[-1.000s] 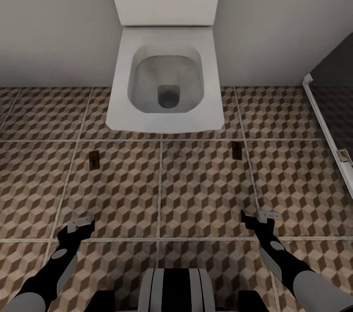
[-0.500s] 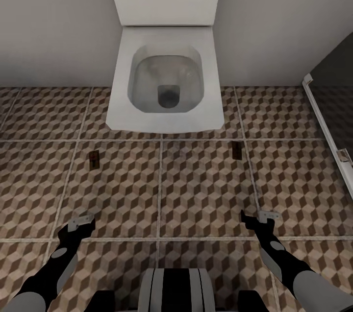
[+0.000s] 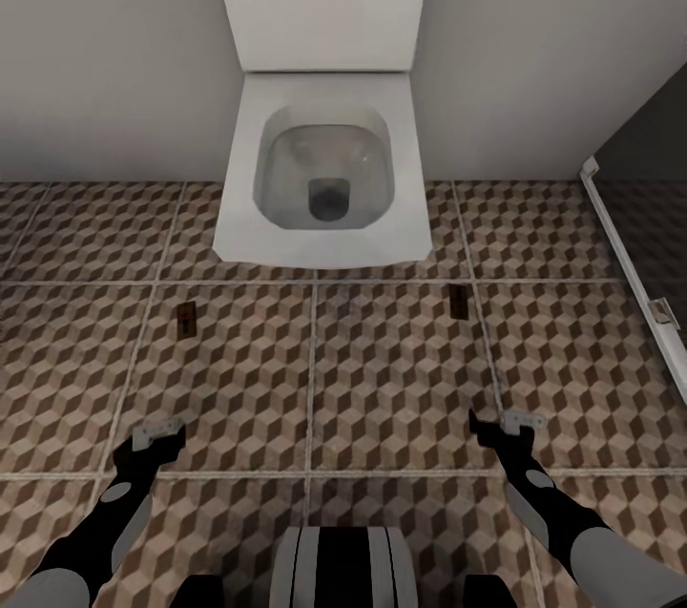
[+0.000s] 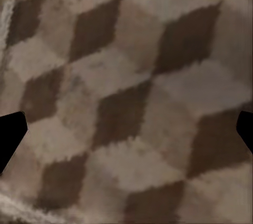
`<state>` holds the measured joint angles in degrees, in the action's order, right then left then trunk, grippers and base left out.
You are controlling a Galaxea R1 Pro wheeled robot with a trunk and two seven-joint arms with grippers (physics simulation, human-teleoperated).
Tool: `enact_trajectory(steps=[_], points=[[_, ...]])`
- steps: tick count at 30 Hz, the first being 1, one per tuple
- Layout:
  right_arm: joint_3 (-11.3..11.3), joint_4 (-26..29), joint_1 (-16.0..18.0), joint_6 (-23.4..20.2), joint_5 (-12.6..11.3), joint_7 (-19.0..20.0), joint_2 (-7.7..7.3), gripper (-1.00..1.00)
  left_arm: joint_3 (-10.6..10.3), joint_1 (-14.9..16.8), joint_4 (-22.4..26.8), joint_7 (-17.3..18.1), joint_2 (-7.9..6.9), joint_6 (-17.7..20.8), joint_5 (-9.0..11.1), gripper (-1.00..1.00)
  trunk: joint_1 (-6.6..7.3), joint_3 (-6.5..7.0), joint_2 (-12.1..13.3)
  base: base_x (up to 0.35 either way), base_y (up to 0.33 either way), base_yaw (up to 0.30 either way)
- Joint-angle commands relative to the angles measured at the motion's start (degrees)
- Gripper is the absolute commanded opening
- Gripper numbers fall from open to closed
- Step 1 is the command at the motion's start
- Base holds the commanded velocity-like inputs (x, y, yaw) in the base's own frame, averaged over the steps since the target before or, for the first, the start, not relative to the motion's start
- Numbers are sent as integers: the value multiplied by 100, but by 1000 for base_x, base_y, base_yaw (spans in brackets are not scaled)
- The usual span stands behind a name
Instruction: Take the four mousetraps from the cabinet in the bathroom and place them on the bathroom floor. Make sure all four end up on the same floor surface, and ensure that at least two of them are either under or directly next to the same bathroom sink.
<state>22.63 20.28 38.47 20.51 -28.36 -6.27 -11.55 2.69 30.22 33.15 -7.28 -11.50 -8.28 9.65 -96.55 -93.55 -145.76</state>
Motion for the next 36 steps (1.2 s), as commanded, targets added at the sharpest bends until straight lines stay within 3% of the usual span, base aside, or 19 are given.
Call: enact_trajectory(steps=[1, 36], points=[[49, 3, 2, 14, -27, -41, -5, 100, -14, 1, -2, -14, -2, -21, 55, 100, 3, 20, 0, 0, 0, 0], [43, 4, 2, 14, -28, -41, -5, 100, -9, 1, -3, -36, -2, -16, 55, 100, 93, 795, 47, 0, 0, 0]])
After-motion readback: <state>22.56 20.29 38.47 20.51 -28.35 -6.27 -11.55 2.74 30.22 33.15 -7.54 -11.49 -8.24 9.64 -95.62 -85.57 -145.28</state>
